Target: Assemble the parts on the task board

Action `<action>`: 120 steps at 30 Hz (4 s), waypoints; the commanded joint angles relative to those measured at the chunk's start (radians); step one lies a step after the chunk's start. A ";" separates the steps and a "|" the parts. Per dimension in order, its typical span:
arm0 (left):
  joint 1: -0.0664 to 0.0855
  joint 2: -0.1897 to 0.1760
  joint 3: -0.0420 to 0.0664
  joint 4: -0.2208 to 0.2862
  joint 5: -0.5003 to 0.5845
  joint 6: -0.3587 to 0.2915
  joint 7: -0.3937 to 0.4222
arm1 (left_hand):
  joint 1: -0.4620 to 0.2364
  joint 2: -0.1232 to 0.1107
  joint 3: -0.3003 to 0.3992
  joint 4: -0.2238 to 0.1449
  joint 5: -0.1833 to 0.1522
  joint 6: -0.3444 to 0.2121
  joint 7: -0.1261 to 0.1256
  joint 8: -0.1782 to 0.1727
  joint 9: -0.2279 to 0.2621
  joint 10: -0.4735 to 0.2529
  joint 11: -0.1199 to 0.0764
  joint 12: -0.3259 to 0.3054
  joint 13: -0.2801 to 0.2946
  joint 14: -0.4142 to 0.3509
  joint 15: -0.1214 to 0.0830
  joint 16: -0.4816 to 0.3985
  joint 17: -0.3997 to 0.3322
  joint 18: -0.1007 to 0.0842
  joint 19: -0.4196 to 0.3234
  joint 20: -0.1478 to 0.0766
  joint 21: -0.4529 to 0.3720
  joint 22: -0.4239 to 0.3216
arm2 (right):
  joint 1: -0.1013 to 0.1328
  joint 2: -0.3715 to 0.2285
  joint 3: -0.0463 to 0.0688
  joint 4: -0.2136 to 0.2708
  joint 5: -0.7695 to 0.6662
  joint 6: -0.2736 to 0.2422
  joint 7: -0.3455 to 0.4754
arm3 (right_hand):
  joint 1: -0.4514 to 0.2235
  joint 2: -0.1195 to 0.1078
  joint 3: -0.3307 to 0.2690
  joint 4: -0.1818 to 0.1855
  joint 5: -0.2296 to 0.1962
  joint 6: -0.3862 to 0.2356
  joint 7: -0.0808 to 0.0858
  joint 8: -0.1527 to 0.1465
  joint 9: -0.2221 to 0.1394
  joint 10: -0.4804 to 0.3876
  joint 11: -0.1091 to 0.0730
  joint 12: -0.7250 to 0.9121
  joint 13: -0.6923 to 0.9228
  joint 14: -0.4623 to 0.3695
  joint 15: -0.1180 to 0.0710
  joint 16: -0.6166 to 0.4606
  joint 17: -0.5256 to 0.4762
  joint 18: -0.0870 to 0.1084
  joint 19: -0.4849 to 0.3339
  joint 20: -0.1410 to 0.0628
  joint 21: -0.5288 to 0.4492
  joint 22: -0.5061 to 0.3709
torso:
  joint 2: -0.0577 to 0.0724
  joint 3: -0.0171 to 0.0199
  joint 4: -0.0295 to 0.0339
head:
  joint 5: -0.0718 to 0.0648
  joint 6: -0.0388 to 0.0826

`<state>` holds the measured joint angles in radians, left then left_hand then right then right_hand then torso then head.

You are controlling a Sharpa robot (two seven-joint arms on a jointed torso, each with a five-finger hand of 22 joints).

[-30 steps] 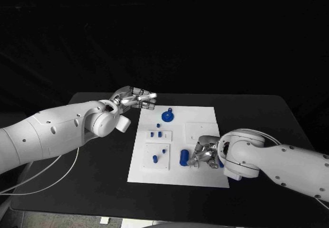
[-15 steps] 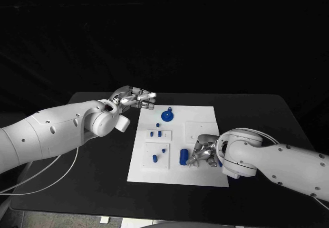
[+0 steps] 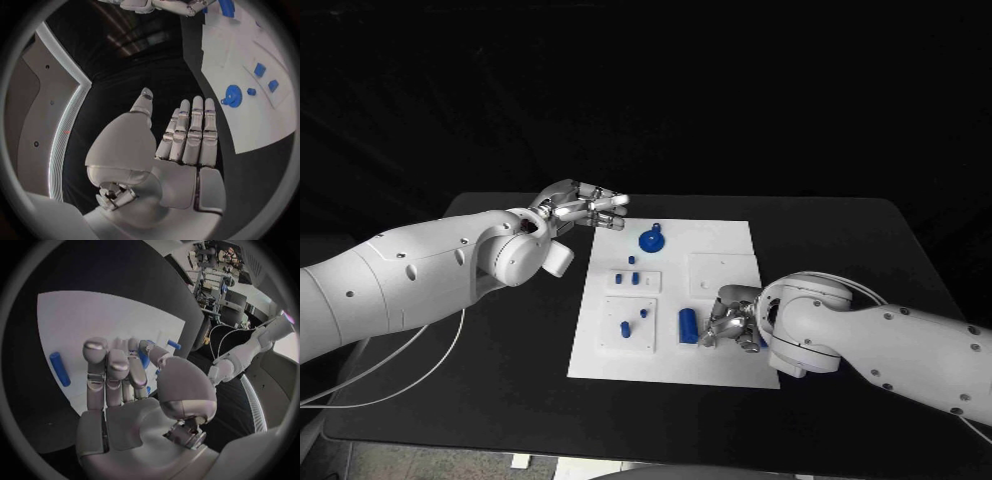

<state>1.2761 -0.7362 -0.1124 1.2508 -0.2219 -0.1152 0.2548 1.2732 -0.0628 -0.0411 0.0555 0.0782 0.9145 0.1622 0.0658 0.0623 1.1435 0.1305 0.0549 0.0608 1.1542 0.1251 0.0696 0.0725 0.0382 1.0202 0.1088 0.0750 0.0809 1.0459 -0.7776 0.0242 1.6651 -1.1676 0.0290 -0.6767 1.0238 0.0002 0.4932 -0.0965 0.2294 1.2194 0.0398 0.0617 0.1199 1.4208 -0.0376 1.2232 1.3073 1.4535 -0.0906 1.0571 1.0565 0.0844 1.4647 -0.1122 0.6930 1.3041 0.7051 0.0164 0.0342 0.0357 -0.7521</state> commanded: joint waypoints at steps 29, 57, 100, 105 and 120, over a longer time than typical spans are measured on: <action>0.000 -0.003 0.000 0.006 -0.002 0.004 0.006 | -0.002 0.009 -0.005 -0.004 0.006 0.000 0.001 0.000 -0.001 0.006 -0.001 0.005 0.001 -0.004 -0.001 -0.001 0.001 0.003 0.001 0.002 0.006 -0.001 | -0.011 -0.073 0.066 -0.009 0.055 -0.016 0.063 | 0.034 -0.018 -0.242 0.024 -0.013 -0.034 0.012 0.002 -0.006 0.004 0.008 0.008 0.056 -0.002 -0.001 0.006 -0.003 -0.014 0.053 -0.001 0.007 -0.002 | 0.000 0.0005 -0.0015 | -0.011 0.013; 0.000 -0.014 -0.003 0.026 0.004 0.003 0.007 | 0.004 0.010 -0.006 -0.012 0.006 0.005 0.001 0.000 0.000 0.007 -0.001 0.005 0.001 -0.003 -0.001 -0.002 0.001 0.002 0.002 0.001 0.006 -0.001 | -0.033 -0.197 0.125 -0.105 -0.078 0.146 -0.036 | 0.085 -0.182 -0.242 0.297 -0.176 -0.073 0.027 0.002 -0.017 -0.003 0.019 0.000 0.045 -0.002 0.010 0.009 -0.001 -0.008 0.052 0.010 0.008 0.006 | 0.000 0.0007 -0.0010 | -0.069 0.031; -0.002 -0.018 -0.012 0.023 0.003 0.016 -0.003 | 0.000 0.010 -0.008 -0.009 0.002 0.005 0.001 0.000 0.000 0.007 -0.001 0.005 0.001 -0.004 -0.001 -0.002 0.001 0.001 0.000 0.001 0.005 -0.001 | -0.129 -0.127 0.123 -0.111 -0.100 0.100 -0.044 | 0.118 -0.031 -0.188 -0.025 -0.089 -0.035 0.015 0.002 -0.020 -0.002 0.011 -0.004 0.047 0.000 0.007 -0.003 -0.003 -0.014 0.053 0.007 -0.001 0.005 | 0.001 0.0005 -0.0004 | -0.071 0.022; -0.002 -0.019 -0.012 0.022 0.003 0.016 -0.004 | 0.000 0.010 -0.008 -0.009 0.002 0.005 0.001 0.000 0.000 0.007 -0.001 0.005 0.001 -0.004 -0.001 -0.002 0.001 0.001 0.000 0.001 0.005 -0.001 | -0.130 -0.129 0.123 -0.117 -0.098 0.076 -0.038 | 0.092 -0.004 -0.131 -0.049 -0.042 -0.028 0.012 0.002 -0.015 -0.002 0.009 -0.005 0.046 -0.001 0.005 -0.003 -0.006 -0.016 0.053 0.005 -0.001 0.006 | 0.000 0.0003 -0.0017 | -0.071 0.022; -0.002 -0.019 -0.012 0.017 0.002 0.017 -0.007 | 0.001 0.012 -0.007 -0.006 0.004 0.011 0.000 0.001 0.000 0.006 -0.001 0.005 0.001 -0.004 -0.001 -0.002 0.001 0.002 0.000 0.001 0.005 -0.001 | -0.130 -0.164 0.174 -0.126 -0.023 0.036 -0.013 | 0.073 -0.005 -0.075 -0.066 -0.024 -0.017 0.009 0.002 0.004 0.000 0.006 -0.010 0.040 -0.002 0.003 -0.007 -0.015 -0.019 0.053 0.003 0.001 0.006 | -0.001 -0.0017 -0.0033 | -0.069 0.024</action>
<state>1.2743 -0.7564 -0.1251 1.2673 -0.2249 -0.1118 0.2446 1.2773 -0.0587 -0.0467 0.0499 0.0782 0.9216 0.1623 0.0658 0.0623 1.1435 0.1305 0.0549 0.0601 1.1541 0.1251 0.0696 0.0725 0.0382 1.0202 0.1087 0.0750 0.0811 0.9198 -0.9390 0.2006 1.5472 -1.2079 0.0737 -0.6726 1.0914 -0.0086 0.3739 -0.1182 0.2053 1.1969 0.0471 0.0608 0.3908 1.4201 -0.0271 1.2185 1.3073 1.4486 -0.0852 1.0544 1.0419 0.0764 1.4683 -0.1086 0.6953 1.3079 0.7047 0.0165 0.0321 -0.0317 -0.7299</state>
